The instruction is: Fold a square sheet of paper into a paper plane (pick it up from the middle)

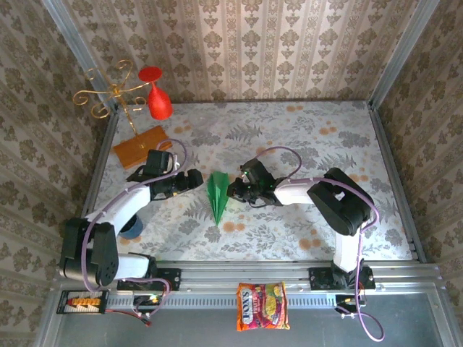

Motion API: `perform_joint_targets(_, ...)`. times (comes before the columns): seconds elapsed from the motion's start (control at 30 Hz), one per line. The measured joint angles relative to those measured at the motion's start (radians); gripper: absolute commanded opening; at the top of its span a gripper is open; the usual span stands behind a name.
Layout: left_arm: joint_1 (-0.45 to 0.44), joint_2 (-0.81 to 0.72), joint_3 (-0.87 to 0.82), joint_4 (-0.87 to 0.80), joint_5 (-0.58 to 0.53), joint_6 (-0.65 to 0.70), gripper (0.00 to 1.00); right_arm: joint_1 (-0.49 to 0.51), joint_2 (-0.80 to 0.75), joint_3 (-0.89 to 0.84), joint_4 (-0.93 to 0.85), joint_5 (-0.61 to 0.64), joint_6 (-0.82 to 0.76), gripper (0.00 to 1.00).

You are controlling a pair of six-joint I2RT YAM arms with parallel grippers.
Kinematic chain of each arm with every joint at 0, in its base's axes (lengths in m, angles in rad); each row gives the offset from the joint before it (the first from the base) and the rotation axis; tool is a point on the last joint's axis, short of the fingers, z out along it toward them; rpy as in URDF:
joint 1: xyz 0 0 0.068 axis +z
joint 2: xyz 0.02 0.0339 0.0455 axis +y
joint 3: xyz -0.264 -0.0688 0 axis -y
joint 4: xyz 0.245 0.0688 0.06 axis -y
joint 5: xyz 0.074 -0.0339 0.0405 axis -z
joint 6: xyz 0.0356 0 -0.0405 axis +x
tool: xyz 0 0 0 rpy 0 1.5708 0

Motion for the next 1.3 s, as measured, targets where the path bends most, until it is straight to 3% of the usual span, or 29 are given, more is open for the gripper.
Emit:
perform_joint_targets(0.17,-0.013,0.047,-0.007,0.030,0.056,-0.022,0.80,-0.004,0.000,-0.010,0.015,0.001,0.012,0.09)
perform_joint_targets(0.3,-0.071,0.101,-0.005,0.046,0.076,-0.054,0.55,-0.004,0.000,-0.010,0.021,0.001,0.014,0.09)
perform_joint_targets(0.37,-0.095,0.146,0.007,0.047,0.085,-0.067,0.48,-0.004,0.000,-0.010,0.021,0.001,0.014,0.09)
perform_joint_targets(0.57,-0.117,0.238,0.037,0.053,0.091,-0.105,0.37,-0.006,0.000,-0.010,0.022,0.002,0.015,0.08)
perform_joint_targets(0.87,-0.134,0.294,0.097,0.056,0.082,-0.129,0.07,-0.008,0.000,-0.010,0.022,0.002,0.015,0.07)
perform_joint_targets(1.3,-0.134,0.271,0.100,0.135,0.068,-0.158,0.04,-0.084,-0.142,-0.113,0.018,0.042,0.008,0.07)
